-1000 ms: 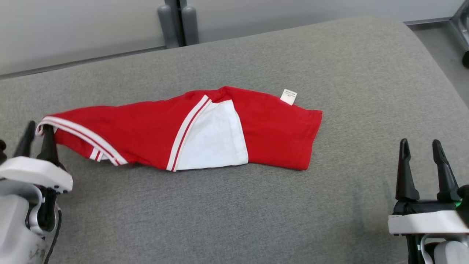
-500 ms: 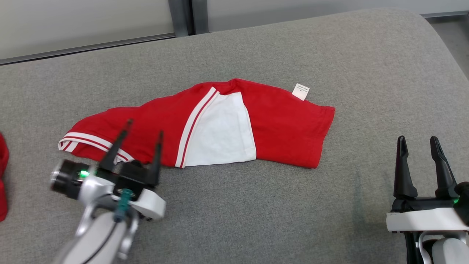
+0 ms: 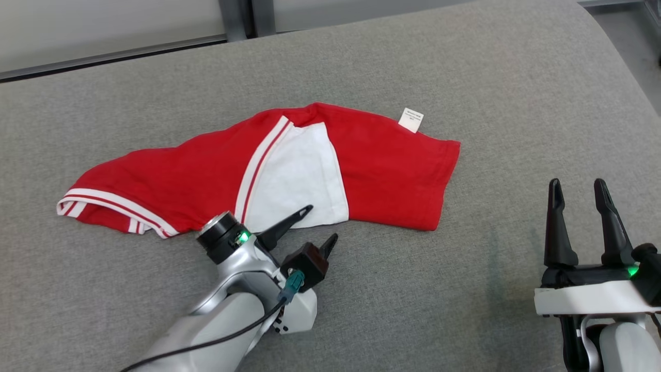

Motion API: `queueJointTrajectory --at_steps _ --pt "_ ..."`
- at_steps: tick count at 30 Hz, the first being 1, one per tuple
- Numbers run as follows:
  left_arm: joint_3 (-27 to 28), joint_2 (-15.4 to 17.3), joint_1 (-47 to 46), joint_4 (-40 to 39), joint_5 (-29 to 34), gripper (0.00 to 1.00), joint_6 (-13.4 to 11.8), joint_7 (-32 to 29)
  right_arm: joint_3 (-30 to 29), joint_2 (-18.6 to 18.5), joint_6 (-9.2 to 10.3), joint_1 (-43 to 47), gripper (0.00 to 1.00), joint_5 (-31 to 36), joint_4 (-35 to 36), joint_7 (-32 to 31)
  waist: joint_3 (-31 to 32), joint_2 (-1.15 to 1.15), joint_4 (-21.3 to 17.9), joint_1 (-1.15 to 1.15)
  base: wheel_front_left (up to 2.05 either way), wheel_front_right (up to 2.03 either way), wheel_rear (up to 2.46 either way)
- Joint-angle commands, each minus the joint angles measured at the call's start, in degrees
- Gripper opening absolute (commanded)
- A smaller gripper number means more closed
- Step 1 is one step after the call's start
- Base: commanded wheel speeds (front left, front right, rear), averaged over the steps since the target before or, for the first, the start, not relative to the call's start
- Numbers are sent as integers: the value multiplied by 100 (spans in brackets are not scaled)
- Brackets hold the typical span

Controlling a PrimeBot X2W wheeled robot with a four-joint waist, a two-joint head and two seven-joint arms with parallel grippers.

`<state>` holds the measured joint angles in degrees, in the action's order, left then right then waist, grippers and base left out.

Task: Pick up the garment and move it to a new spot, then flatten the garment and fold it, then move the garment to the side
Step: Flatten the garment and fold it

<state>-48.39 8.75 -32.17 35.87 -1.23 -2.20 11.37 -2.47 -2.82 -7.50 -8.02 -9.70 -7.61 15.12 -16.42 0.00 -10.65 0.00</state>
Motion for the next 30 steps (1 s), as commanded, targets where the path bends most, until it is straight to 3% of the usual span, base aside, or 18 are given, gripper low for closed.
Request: queueJointTrajectory --at_steps 1,4,5,6,7,8,17,23,27,28,29,30 --pt "-51 -38 -184 180 98 100 35 22 21 -15 2 -79 100 -43 8 4 -83 0 -83 0 0 0 0" --pt "-104 -124 -409 581 130 100 49 90 28 -13 2 -129 100 -112 15 4 -170 0 -164 0 0 0 0" --pt "-112 -150 -460 686 116 81 64 121 12 -13 2 -131 100 -130 12 4 -192 0 -180 0 0 0 0" --pt "-134 -172 -508 772 118 47 67 139 -1 -14 2 -126 100 -144 8 4 -211 0 -194 0 0 0 0" --pt "-146 -195 -548 860 115 28 65 164 -5 -13 2 -121 100 -143 4 4 -226 0 -208 0 0 0 0" --pt "-155 -216 -575 930 110 0 66 189 -9 -13 2 -112 100 -143 2 4 -237 0 -221 0 0 0 0" --pt "-110 -193 -282 552 -219 0 182 373 -160 -11 2 27 100 -88 -30 4 -100 0 -115 0 0 0 0" --pt "-103 158 204 -258 -637 0 643 340 -179 -13 2 82 100 -29 -29 4 20 0 119 0 0 0 0" --pt "-297 523 458 -682 -716 0 800 201 -172 -14 2 111 100 11 -18 4 44 0 289 0 0 0 0" --pt "-350 608 501 -746 -702 33 821 170 -154 -14 2 107 100 24 -18 4 41 0 316 0 0 0 0" --pt "-381 655 539 -811 -718 56 836 137 -150 -15 2 99 100 33 -16 3 39 0 345 0 0 0 0" --pt "-381 655 539 -811 -718 56 836 137 -150 -15 2 99 100 33 -16 3 39 0 345 0 0 0 0"
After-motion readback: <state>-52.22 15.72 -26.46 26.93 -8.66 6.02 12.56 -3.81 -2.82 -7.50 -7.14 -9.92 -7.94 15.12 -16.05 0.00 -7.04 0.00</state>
